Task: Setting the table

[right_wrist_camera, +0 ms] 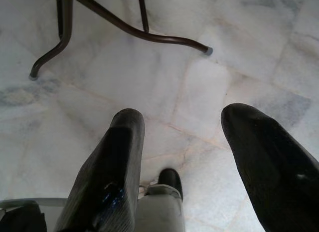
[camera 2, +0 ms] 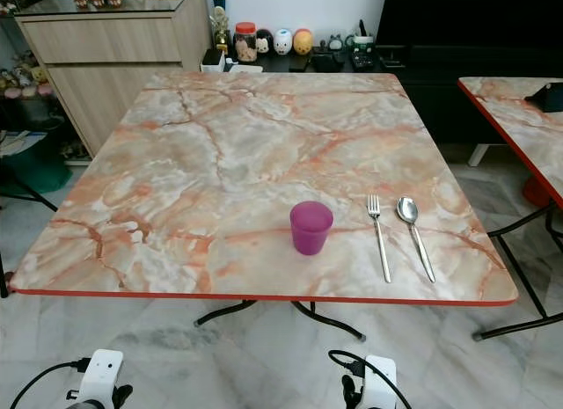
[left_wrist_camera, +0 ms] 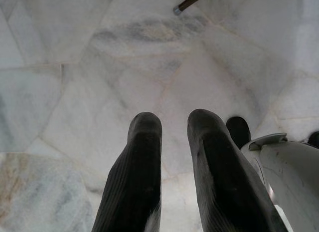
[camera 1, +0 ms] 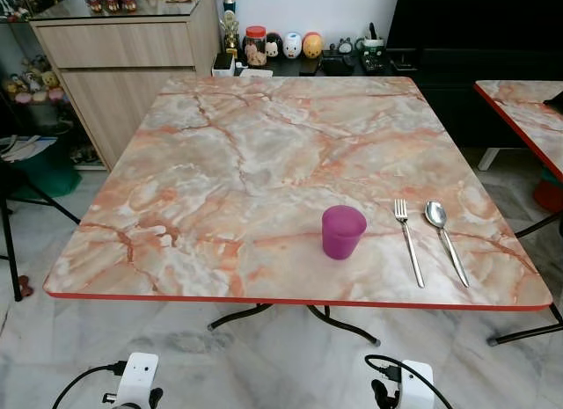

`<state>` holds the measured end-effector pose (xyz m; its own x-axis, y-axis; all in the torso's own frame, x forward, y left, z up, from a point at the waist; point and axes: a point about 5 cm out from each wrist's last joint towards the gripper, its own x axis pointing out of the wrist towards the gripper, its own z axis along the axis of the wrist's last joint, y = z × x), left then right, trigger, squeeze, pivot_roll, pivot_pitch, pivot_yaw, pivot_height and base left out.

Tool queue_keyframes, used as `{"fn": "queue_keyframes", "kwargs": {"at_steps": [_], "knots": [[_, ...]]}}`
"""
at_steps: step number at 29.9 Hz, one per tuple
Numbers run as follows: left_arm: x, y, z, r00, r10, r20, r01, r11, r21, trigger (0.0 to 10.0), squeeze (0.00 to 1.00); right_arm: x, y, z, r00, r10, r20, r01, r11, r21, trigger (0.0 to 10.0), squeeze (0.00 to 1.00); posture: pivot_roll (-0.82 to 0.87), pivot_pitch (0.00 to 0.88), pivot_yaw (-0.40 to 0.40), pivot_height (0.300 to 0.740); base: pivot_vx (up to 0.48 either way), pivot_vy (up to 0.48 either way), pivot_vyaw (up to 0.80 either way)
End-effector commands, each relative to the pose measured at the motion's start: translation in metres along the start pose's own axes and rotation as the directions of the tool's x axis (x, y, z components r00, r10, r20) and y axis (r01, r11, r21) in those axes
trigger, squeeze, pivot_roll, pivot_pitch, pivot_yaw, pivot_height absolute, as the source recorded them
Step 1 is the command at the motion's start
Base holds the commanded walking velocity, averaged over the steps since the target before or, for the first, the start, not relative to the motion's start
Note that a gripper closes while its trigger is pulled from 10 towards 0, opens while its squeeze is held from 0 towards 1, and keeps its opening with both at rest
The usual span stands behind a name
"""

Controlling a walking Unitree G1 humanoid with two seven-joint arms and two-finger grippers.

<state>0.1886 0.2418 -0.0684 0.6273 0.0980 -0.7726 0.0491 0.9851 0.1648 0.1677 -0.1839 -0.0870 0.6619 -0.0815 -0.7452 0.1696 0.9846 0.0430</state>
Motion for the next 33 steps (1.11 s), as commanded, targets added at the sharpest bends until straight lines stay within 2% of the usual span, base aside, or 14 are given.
{"fn": "queue_keyframes", "kwargs": {"at_steps": [1, 13, 20, 26, 33], "knots": [[0.000, -0.002, -0.001, 1.000, -0.007, 0.003, 0.007, 1.000, 0.003, 10.0, 0.00, 0.000, 0.000, 0.000, 1.000, -0.004, -0.010, 0.005, 1.000, 0.010, 10.0, 0.00, 0.04, 0.000, 0.012, 0.724, -0.259, 0.000, 0.00], [-0.001, -0.005, -0.010, 0.999, -0.002, -0.035, 0.002, 1.000, 0.020, 10.0, 0.00, 0.000, -0.007, -0.001, 1.000, -0.009, -0.020, 0.009, 1.000, 0.013, 10.0, 0.00, 0.04, 0.000, 0.014, 0.724, -0.256, 0.000, 0.00], [-0.003, -0.002, -0.014, 0.999, 0.007, -0.047, -0.006, 1.000, 0.022, 10.0, 0.00, 0.000, -0.005, -0.002, 1.000, -0.007, -0.017, 0.007, 1.000, 0.010, 10.0, 0.00, 0.04, 0.000, 0.017, 0.724, 0.000, 0.000, 0.00], [-0.004, 0.002, -0.017, 0.998, 0.014, -0.054, -0.013, 1.000, 0.011, 10.0, 0.00, 0.000, 0.002, 0.000, 1.000, 0.003, -0.007, -0.003, 1.000, 0.007, 10.0, 0.00, 0.04, 0.000, 0.016, 0.724, 0.000, 0.000, 0.00], [-0.004, 0.001, -0.018, 0.999, 0.008, -0.052, -0.008, 1.000, 0.000, 10.0, 0.00, 0.000, 0.001, 0.000, 1.000, 0.002, -0.003, -0.002, 1.000, 0.006, 10.0, 0.00, 0.04, 0.000, 0.013, 0.724, 0.000, 0.000, 0.00]]}}
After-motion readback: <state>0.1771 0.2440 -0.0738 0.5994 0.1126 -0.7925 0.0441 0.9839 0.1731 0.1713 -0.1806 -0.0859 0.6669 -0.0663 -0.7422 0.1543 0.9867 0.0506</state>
